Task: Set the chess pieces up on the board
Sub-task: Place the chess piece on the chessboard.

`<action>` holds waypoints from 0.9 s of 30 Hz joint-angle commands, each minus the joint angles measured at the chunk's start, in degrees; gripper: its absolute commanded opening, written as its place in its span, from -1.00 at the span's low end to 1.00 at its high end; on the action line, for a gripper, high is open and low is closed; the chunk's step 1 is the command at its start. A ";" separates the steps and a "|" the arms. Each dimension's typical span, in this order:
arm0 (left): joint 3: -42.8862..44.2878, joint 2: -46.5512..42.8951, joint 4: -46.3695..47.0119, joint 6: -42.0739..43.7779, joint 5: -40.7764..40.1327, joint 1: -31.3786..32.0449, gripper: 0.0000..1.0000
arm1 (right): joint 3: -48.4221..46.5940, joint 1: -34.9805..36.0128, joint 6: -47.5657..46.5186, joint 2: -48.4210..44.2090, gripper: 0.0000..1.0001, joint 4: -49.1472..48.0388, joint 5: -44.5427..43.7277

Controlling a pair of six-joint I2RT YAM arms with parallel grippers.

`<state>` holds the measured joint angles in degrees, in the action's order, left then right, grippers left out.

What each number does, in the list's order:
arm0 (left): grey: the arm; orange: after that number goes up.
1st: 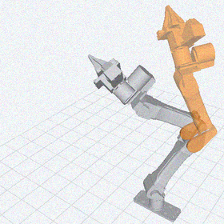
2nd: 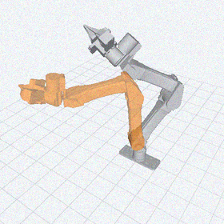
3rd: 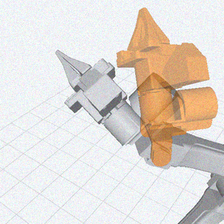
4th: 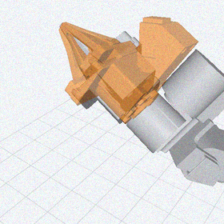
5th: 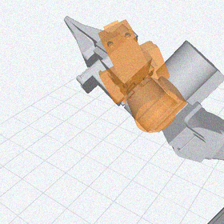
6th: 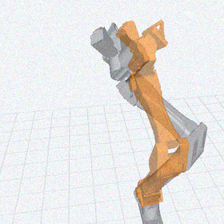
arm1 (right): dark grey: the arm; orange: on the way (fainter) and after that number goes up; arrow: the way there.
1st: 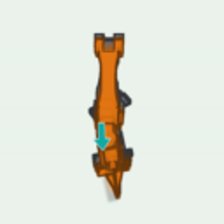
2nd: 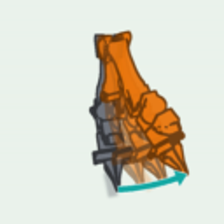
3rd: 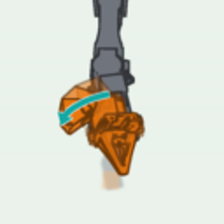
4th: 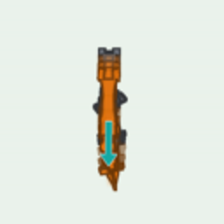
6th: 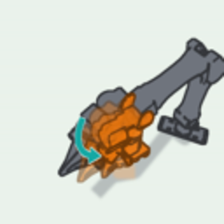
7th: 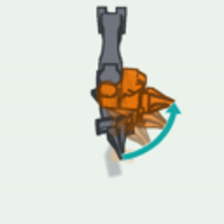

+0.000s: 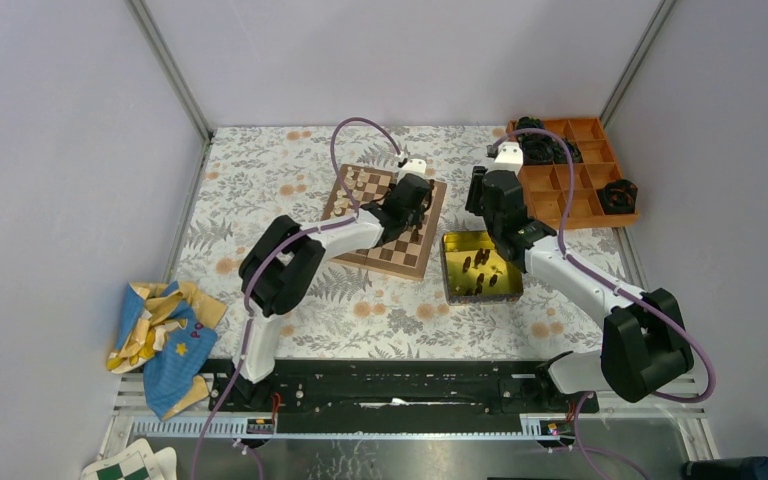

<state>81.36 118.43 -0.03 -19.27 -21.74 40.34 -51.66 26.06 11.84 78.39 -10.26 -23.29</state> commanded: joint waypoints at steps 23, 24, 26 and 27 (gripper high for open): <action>3.19 2.67 2.66 1.95 0.73 -0.92 -0.97 | -1.08 -0.89 0.73 0.62 -0.11 -3.75 0.49; 3.17 2.66 2.59 1.95 0.74 -0.88 -0.95 | -1.12 -0.90 0.72 0.69 -0.11 -3.79 0.52; 3.17 2.62 2.48 1.95 0.73 -0.88 -0.90 | -1.05 -0.97 0.83 0.71 -0.11 -3.79 0.57; 3.11 2.63 2.49 1.89 0.62 -0.87 -0.86 | -1.07 -1.01 0.83 0.71 -0.11 -3.73 0.61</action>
<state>82.81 120.38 0.45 -18.41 -21.19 39.75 -51.66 25.63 11.92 78.91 -11.07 -22.90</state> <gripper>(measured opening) 0.170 0.444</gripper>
